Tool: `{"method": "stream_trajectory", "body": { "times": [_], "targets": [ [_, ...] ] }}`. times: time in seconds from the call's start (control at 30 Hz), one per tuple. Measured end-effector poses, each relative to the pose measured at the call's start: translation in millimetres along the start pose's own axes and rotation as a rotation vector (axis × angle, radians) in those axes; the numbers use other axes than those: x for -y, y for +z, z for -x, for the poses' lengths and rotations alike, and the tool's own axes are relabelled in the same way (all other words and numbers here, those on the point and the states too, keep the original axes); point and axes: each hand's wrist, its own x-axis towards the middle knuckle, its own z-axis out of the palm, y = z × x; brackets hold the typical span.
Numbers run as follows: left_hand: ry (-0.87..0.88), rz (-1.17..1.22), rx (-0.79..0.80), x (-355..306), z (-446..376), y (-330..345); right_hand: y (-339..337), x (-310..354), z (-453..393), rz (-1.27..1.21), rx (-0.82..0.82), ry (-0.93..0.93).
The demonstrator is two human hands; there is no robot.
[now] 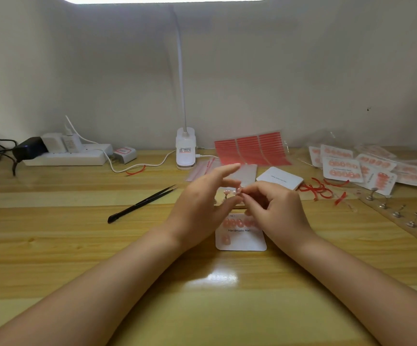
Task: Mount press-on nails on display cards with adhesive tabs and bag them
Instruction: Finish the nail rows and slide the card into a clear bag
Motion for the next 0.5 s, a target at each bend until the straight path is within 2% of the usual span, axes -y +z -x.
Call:
{"method": "stream_trajectory", "body": {
  "times": [0.5],
  "targets": [
    [0.037,-0.056,-0.072,-0.5,-1.3,1.8,1.1,3.0,2.5,-0.011,0.023,-0.080]
  ]
}}
